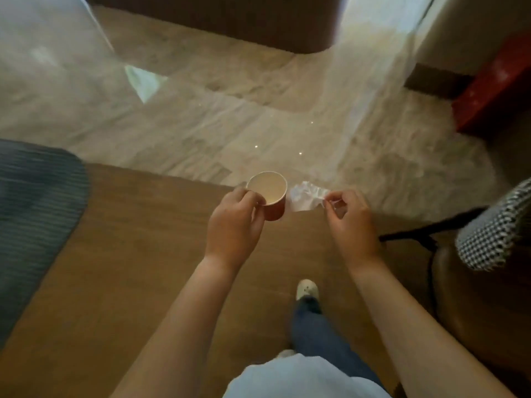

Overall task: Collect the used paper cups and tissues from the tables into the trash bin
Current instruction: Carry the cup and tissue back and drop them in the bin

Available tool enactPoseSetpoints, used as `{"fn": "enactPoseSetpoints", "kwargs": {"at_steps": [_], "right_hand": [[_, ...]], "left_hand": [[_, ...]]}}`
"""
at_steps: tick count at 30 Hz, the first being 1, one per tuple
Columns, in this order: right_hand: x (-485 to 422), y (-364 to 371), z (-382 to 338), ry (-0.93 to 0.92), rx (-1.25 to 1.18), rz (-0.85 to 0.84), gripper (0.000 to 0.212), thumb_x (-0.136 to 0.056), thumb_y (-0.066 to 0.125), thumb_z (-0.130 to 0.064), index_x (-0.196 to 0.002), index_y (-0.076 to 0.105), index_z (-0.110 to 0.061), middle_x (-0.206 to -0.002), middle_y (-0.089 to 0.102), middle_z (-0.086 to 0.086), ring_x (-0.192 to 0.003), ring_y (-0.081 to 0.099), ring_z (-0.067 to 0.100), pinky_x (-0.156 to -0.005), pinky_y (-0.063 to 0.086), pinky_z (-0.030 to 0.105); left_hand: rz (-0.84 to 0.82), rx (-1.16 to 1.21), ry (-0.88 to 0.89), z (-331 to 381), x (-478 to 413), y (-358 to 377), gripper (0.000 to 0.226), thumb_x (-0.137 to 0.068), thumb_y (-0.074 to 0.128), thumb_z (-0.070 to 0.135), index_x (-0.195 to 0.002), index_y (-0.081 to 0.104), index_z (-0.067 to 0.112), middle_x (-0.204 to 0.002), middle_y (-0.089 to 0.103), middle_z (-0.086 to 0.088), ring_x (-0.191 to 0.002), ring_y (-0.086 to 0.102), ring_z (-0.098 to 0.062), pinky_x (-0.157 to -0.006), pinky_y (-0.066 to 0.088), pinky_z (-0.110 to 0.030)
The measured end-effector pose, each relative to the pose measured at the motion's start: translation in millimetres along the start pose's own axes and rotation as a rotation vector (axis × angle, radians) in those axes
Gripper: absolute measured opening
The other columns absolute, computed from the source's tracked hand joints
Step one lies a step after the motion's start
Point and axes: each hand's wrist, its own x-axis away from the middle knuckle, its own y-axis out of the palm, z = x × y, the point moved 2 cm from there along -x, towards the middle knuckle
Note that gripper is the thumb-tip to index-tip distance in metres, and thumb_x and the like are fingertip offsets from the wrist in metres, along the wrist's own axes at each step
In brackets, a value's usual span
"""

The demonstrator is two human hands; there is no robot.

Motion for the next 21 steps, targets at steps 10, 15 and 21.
{"fn": "enactPoseSetpoints", "kwargs": {"at_steps": [10, 15, 21], "right_hand": [[-136.3, 191.1, -105.1, -0.31, -0.12, -0.331, 0.004, -0.086, 0.066, -0.014, -0.089, 0.065, -0.014, -0.087, 0.061, -0.002, -0.075, 0.057, 0.009, -0.062, 0.044, 0.016], [-237.6, 248.2, -165.0, -0.379, -0.171, -0.404, 0.006, -0.083, 0.067, -0.013, -0.084, 0.064, -0.018, -0.084, 0.06, -0.008, -0.072, 0.058, 0.007, -0.062, 0.046, 0.021], [-320.3, 316.6, -247.6, -0.423, -0.284, -0.434, 0.007, -0.083, 0.067, -0.015, -0.083, 0.062, -0.021, -0.083, 0.059, -0.012, -0.071, 0.057, 0.003, -0.066, 0.049, 0.026]], "left_hand": [[0.179, -0.188, -0.429, -177.9, -60.4, -51.9, 0.012, -0.079, 0.068, 0.008, -0.09, 0.065, 0.012, -0.09, 0.062, -0.003, -0.08, 0.058, -0.02, -0.062, 0.043, -0.026], [0.231, -0.182, -0.525, -230.9, -156.3, -69.8, 0.009, -0.082, 0.066, 0.012, -0.091, 0.064, 0.014, -0.092, 0.061, -0.001, -0.084, 0.057, -0.019, -0.068, 0.042, -0.026], [0.299, -0.316, -0.597, -295.2, -209.9, -119.6, 0.011, -0.083, 0.066, 0.012, -0.093, 0.063, 0.014, -0.093, 0.061, 0.0, -0.085, 0.056, -0.015, -0.07, 0.039, -0.022]]}}
